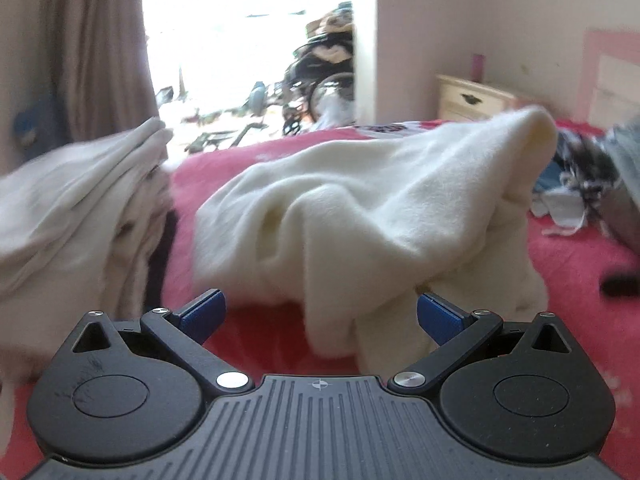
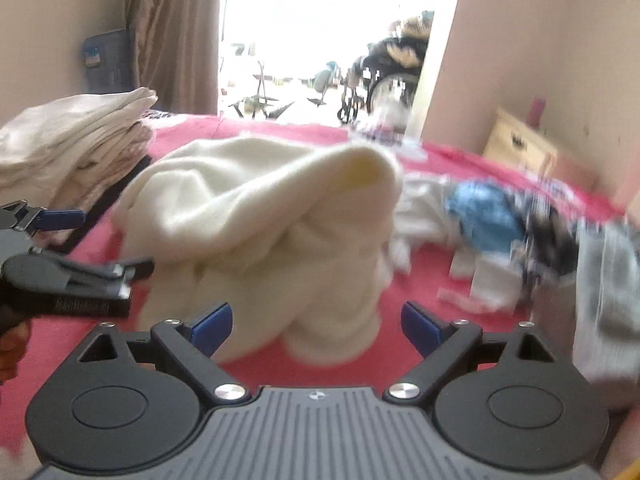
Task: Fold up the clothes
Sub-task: 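Grasp the cream blanket edge with the left and right grippers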
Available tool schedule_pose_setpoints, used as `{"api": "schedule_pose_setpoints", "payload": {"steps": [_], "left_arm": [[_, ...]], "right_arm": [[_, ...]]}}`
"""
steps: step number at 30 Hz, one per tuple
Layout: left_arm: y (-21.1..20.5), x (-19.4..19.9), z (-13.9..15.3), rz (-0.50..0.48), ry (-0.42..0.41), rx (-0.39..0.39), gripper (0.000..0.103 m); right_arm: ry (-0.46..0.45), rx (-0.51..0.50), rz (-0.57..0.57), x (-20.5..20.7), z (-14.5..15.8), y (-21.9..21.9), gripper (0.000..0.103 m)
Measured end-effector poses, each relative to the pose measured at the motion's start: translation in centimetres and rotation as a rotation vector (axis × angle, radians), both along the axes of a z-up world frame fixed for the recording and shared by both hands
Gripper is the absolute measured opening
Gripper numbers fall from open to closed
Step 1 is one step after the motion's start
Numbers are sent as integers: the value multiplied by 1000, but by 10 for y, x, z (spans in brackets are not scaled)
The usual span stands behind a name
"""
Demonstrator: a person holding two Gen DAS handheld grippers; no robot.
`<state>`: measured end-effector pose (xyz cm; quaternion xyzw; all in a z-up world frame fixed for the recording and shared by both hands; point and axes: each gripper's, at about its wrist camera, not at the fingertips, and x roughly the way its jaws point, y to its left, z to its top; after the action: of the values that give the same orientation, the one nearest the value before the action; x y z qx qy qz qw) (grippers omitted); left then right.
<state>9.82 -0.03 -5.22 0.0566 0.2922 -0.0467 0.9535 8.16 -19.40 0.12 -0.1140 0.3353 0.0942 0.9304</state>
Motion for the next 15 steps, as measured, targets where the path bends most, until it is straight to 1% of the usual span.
{"api": "schedule_pose_setpoints", "payload": {"steps": [2, 3, 6, 8, 9, 10, 11, 12, 13, 14, 15], "left_arm": [[-5, 9, -7, -27, -7, 35, 102], [-7, 13, -11, -41, -10, 50, 101], [-11, 23, -18, -79, -25, 78, 96], [-11, 26, -19, -91, -49, 82, 90], [-10, 28, -18, -92, -63, 71, 82], [-8, 29, -16, -88, -74, 54, 77], [-5, 30, -13, -83, -85, 32, 73], [-2, 30, -10, -74, -95, 2, 64], [1, 32, -7, -68, -103, -30, 56], [3, 34, -4, -62, -106, -54, 55], [5, 38, -2, -56, -104, -65, 55]], "right_arm": [[-37, -23, 5, 17, -4, 1, 93], [-43, -18, 6, 26, -7, 0, 92], [-53, -37, 13, 57, -19, 2, 86], [-64, -47, 12, 75, -26, 3, 82], [-71, -49, 10, 82, -29, 4, 80], [-78, -47, 7, 90, -32, 3, 78], [-83, -25, 3, 96, -31, 2, 74], [-91, 7, 6, 99, -31, 1, 67], [-99, 32, 9, 101, -30, 0, 66], [-112, 36, 10, 104, -29, 0, 65], [-122, 38, 11, 106, -28, 1, 59]]}}
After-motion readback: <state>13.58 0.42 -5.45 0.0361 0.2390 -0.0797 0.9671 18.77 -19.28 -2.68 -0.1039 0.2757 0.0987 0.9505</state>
